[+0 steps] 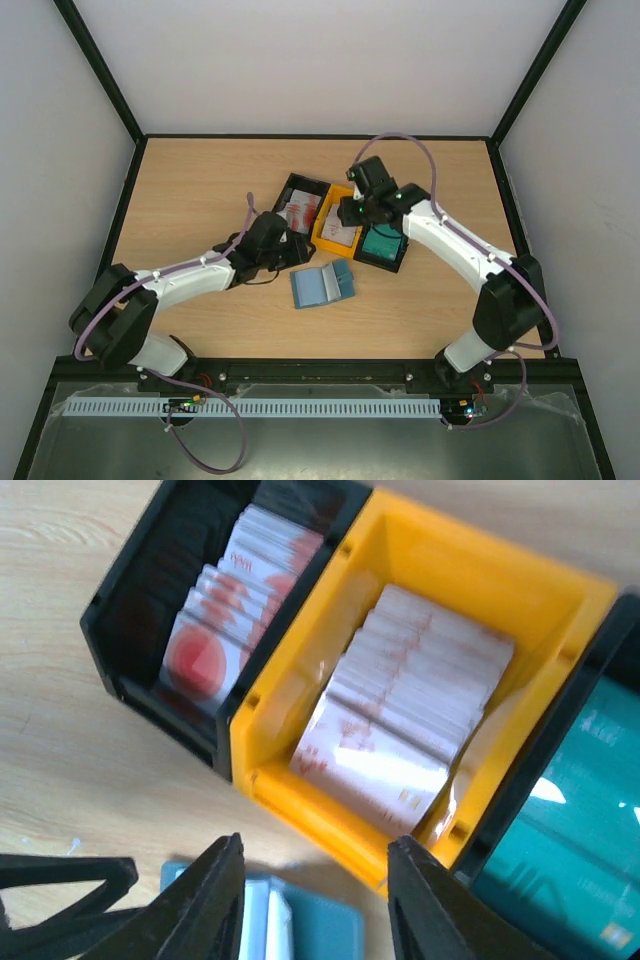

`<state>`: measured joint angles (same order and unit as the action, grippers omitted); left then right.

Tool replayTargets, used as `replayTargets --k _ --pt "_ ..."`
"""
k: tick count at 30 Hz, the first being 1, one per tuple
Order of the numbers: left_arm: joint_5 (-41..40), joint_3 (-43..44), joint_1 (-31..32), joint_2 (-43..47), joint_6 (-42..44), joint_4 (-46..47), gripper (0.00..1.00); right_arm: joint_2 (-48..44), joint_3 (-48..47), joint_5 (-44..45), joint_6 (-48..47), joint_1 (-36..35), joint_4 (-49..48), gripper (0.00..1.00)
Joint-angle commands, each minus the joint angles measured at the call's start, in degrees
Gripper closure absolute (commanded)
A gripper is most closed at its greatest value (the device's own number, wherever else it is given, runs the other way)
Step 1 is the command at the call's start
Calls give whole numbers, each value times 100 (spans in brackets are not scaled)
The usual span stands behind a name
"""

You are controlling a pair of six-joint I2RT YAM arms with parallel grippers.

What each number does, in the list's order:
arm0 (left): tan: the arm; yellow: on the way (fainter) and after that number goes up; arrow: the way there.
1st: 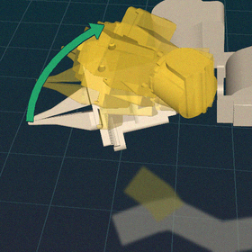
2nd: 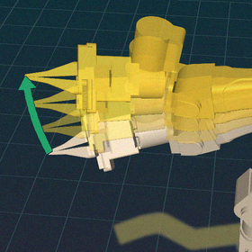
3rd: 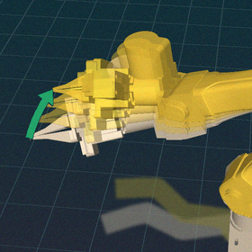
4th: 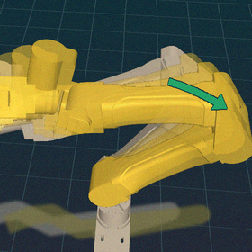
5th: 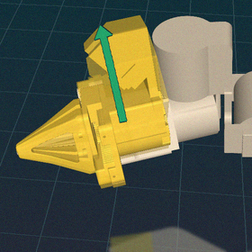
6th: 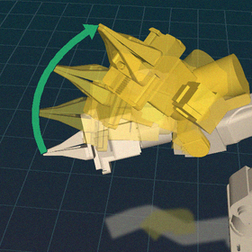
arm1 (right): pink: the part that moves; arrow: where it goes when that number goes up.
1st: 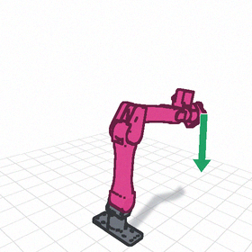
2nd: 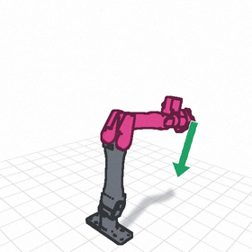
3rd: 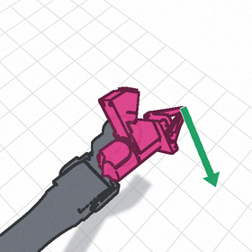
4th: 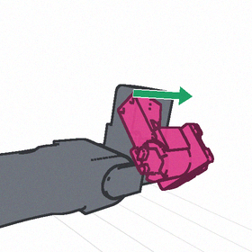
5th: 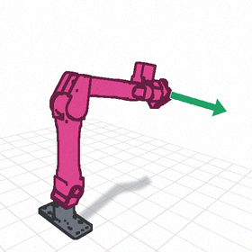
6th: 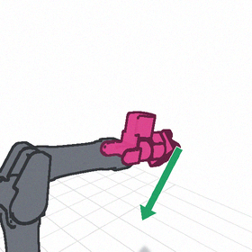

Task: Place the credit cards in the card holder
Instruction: Pick up the credit card from the storage box.

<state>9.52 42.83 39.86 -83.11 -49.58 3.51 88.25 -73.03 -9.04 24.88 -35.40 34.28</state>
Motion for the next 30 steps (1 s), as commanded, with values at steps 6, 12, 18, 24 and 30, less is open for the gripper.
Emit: replayTargets --k 6,12,18,24,30 --pt "-647 736 -35 -251 -258 -253 42 1088 -1190 -287 -1110 837 720 58" --pt "-382 832 -192 -548 -92 -149 43 1336 -1054 -328 -1609 850 468 59" --pt "-131 594 -453 -733 -89 449 46 1790 -1382 -277 -3152 850 826 66" --pt "390 506 -709 -1092 -87 902 50 2522 -2164 -571 -4099 845 1703 63" --pt "468 480 -832 -1366 -62 1073 59 3143 -2803 -923 -4433 835 2034 62"
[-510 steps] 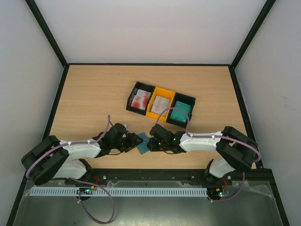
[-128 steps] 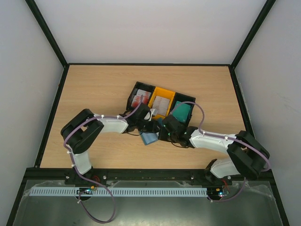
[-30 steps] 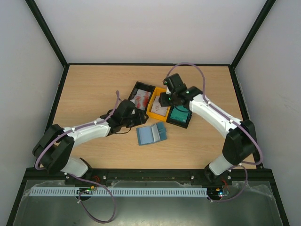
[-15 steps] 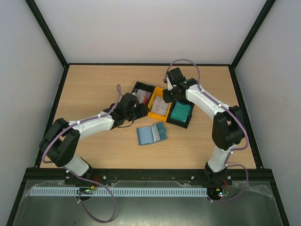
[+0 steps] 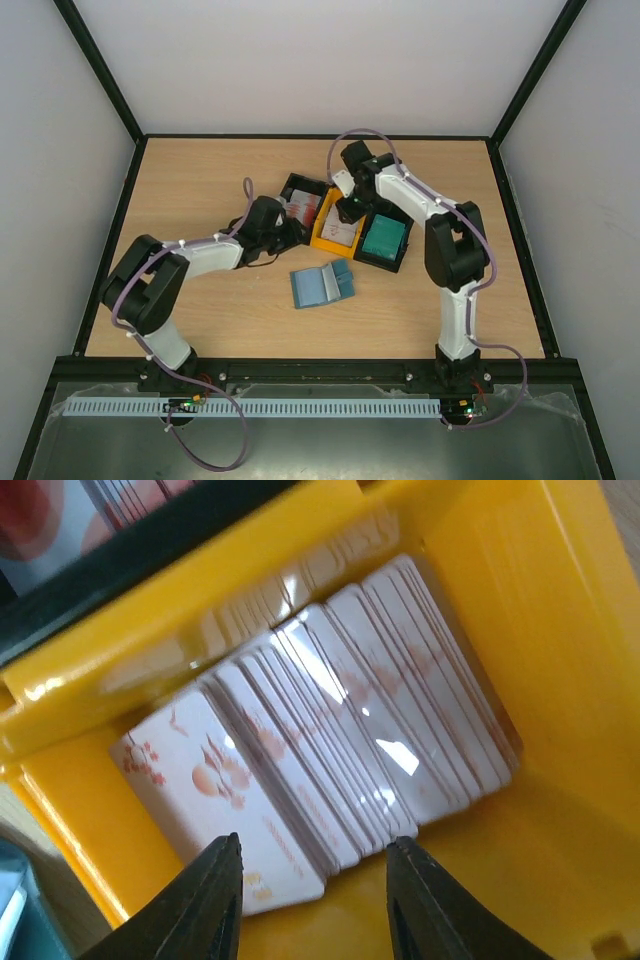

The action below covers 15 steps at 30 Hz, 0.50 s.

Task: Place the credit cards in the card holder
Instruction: Pick up the credit card from the storage box.

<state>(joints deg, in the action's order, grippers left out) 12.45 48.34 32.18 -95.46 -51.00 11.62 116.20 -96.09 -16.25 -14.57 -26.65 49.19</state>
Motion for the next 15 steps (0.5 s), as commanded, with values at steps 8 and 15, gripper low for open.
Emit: replayTargets --k 8,15 --pt "135 -116 -214 -365 91 331 66 992 -915 -309 -477 -196 666 70" --pt "206 -108 -309 -500 98 449 67 986 -800 -520 -505 -294 695 77"
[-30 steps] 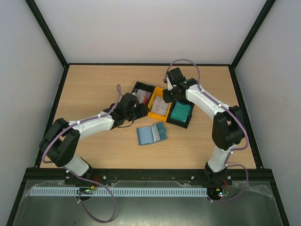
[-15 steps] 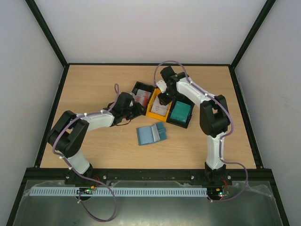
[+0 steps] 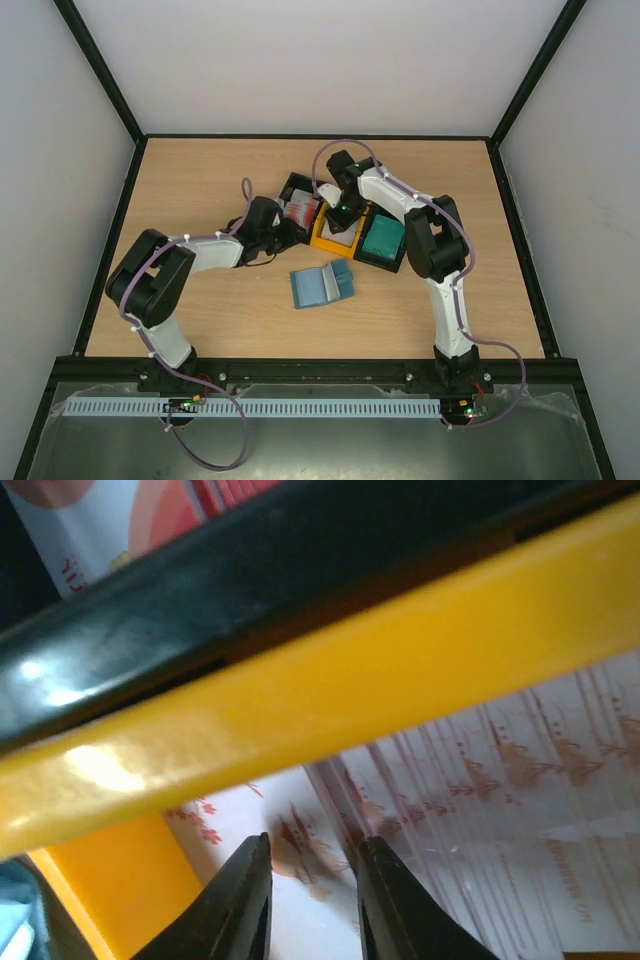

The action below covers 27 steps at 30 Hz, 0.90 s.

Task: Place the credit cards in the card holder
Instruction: Pick up the credit card from the storage box.

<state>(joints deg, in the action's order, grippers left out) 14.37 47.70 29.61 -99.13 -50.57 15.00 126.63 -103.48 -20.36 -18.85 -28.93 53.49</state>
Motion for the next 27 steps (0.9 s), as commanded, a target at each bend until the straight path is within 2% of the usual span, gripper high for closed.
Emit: replayTargets --k 1,7,18,27 --pt "13 -28 -60 -152 64 98 67 -66 -40 -114 -68 -76 273 79" --pt "17 53 -60 -221 115 49 67 -270 162 -79 11 -93 221 82" --pt "-21 103 -60 -263 108 -4 67 -530 438 -195 48 -114 284 80" --pt "-22 126 -60 -267 108 -72 68 -862 952 -152 -29 -114 303 86"
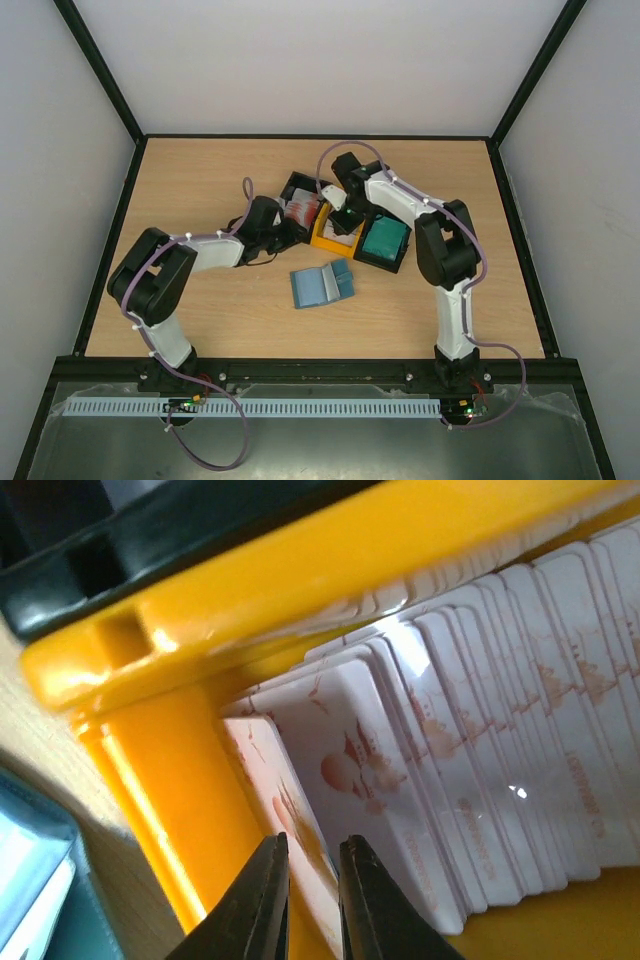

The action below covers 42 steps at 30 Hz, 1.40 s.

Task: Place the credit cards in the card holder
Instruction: Pick up the credit card from the storage box.

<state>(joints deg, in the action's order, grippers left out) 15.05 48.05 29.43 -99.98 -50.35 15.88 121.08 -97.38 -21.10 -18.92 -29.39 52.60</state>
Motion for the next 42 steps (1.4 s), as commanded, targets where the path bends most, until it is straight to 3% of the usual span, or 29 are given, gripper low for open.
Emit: replayTargets --k 1,12,19,26,31,42 --pt "-82 90 -43 -180 82 -156 67 -334 370 -83 -25 -71 392 86" --pt "-68 134 -43 -167 113 -216 67 -305 321 -394 -79 -73 550 88" --pt "-72 125 -43 -153 122 -226 68 -573 524 -392 -24 -69 471 82" --pt "-77 129 -43 -138 139 -243 68 -302 459 -393 152 -74 476 81" --pt "-90 133 -43 -131 147 -238 67 -192 413 -263 280 -70 370 74" --pt "-99 139 -43 -109 152 -252 67 217 80 -599 628 -72 453 76"
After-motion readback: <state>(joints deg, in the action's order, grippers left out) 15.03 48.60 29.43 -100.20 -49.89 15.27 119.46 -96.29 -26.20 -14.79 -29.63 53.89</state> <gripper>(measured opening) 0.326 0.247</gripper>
